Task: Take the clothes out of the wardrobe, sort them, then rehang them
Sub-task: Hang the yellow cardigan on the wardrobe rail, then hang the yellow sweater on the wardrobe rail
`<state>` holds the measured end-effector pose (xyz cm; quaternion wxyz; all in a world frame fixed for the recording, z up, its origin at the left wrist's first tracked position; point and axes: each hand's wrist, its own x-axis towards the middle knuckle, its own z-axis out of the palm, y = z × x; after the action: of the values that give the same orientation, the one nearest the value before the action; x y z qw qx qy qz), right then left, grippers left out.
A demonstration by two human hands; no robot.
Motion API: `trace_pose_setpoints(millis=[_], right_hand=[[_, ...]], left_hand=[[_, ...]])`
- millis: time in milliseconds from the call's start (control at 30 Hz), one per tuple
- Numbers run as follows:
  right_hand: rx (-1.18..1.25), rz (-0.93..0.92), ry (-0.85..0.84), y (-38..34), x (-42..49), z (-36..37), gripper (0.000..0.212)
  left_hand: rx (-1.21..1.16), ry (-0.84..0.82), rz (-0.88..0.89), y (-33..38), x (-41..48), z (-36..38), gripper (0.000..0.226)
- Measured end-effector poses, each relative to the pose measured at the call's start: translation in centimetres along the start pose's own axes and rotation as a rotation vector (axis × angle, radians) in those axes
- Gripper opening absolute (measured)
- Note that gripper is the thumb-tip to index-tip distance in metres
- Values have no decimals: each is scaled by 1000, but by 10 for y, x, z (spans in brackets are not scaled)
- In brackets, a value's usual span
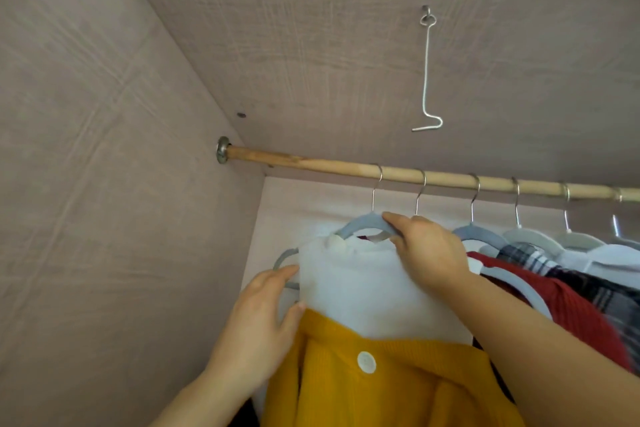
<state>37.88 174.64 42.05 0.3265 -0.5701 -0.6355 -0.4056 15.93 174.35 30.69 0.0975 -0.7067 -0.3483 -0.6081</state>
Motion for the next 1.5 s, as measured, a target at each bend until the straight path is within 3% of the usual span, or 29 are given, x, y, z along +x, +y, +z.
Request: trace_pose_setpoints(millis=[300,467,833,1033,1200,1500], right_hand=[[-17,-16,7,7,-17,8,50],[-94,-144,199,-3,-62,35,49],[274,-318,-40,-86,-223,109,48],[510,-412,-165,-119,-304,139,41],[755,-534,-377,-156,-385,148,52],[1103,-945,-632,-240,-561,65,55]], left_hand=[[5,-88,-69,-11,-27,23,50],[10,-159,-103,-20,-58,19,50],[271,-387,-324,-48,-173,8,57],[473,-457,-585,-30,-259,-9,60],[597,-453,-870,9,-352,-41,58],[805,-374,-1500,148,-548,-126,59]])
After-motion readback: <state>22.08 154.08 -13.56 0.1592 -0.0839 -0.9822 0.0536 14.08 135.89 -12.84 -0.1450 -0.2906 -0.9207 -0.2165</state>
